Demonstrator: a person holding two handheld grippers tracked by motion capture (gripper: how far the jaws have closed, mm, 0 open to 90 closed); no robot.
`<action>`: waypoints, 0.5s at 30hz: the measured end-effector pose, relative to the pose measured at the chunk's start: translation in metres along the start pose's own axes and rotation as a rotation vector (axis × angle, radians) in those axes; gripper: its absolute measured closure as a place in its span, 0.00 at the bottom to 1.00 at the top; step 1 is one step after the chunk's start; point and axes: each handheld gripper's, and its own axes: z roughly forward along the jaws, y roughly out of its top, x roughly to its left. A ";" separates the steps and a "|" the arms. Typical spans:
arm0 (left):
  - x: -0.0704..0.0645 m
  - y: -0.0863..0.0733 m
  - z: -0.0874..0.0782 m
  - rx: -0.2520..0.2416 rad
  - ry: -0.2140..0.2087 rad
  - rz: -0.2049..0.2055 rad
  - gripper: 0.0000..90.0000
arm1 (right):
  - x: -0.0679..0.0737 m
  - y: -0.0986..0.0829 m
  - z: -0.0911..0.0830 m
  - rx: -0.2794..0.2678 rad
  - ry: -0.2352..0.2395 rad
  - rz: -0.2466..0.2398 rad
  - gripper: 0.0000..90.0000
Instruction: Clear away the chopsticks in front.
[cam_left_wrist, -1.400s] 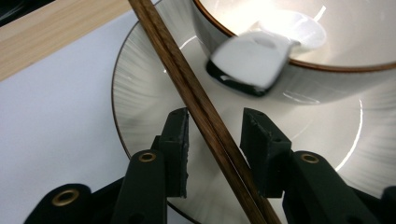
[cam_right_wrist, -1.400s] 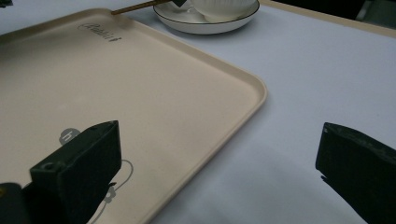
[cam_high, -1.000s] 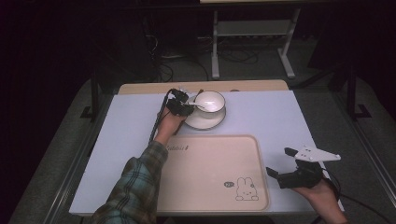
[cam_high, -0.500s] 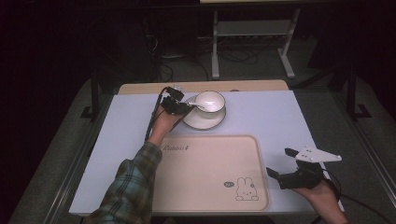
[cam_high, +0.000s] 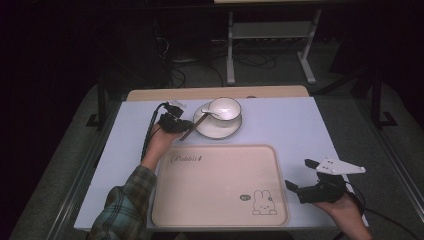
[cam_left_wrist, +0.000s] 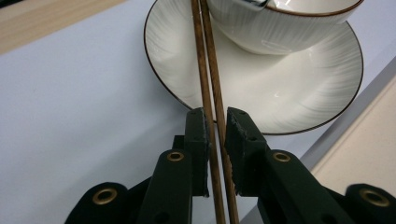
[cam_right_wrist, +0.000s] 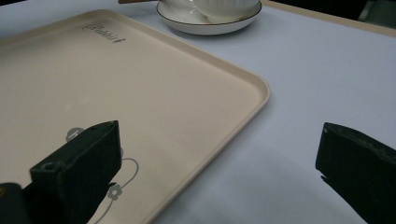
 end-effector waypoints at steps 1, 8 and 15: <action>0.000 0.000 0.000 0.000 0.000 0.000 0.87 | 0.000 0.000 0.000 0.000 0.000 -0.001 0.00; 0.001 -0.002 0.003 0.012 0.005 -0.007 0.87 | -0.001 -0.001 0.000 -0.001 0.003 0.003 0.00; 0.005 -0.006 0.010 0.036 0.011 -0.023 0.88 | -0.001 -0.001 0.000 0.001 0.004 0.002 0.00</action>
